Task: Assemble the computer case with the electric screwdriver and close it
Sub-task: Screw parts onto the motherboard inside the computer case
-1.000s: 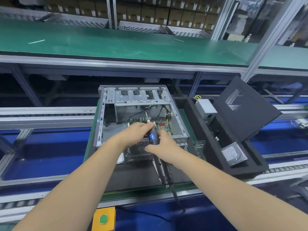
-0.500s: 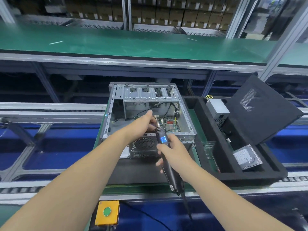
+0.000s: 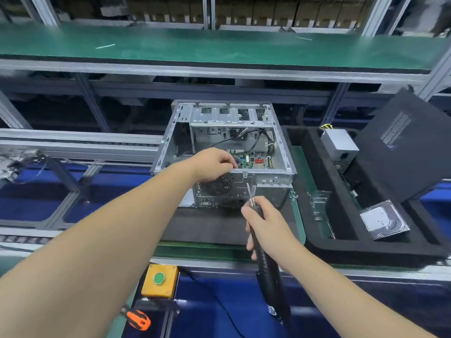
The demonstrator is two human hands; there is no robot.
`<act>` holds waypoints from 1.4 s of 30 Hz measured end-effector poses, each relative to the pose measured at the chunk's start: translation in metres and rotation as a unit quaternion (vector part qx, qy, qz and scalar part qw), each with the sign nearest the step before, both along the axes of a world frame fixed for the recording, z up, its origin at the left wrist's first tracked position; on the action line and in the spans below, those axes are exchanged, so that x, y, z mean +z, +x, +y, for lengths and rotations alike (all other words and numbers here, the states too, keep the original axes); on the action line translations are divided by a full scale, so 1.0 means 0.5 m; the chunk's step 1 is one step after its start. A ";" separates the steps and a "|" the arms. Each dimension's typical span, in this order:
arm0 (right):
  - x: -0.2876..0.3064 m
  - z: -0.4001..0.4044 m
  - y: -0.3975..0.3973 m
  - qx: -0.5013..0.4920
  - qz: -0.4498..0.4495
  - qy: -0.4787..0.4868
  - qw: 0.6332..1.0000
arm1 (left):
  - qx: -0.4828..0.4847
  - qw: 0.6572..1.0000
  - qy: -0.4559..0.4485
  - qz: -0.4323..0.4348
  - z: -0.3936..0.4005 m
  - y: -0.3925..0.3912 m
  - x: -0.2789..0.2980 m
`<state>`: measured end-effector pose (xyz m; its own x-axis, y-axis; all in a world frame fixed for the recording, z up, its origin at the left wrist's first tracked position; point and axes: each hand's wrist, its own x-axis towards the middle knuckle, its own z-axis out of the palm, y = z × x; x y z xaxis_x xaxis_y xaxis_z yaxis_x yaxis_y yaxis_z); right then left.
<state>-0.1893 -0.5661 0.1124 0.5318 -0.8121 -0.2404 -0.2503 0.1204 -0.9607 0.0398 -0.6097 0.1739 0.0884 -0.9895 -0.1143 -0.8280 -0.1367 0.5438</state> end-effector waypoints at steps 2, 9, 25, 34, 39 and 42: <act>0.002 0.000 0.012 0.006 0.009 0.005 1.000 | -0.013 1.000 0.021 0.011 -0.004 0.002 0.010; -0.010 -0.005 0.051 0.012 0.037 0.015 0.999 | -0.021 0.998 0.044 0.027 -0.018 0.025 0.017; -0.004 -0.011 0.104 -0.011 0.086 -0.008 0.996 | -0.021 0.996 0.006 0.085 -0.014 0.052 -0.020; 0.002 -0.012 0.112 -0.019 0.095 -0.002 0.995 | -0.028 0.999 -0.003 0.043 -0.016 0.058 -0.032; 0.001 -0.014 0.120 -0.014 0.110 -0.015 0.994 | -0.030 0.998 -0.001 0.048 -0.011 0.056 -0.026; -0.001 -0.015 0.123 -0.018 0.110 -0.018 0.994 | -0.027 0.998 -0.003 0.051 -0.010 0.054 -0.026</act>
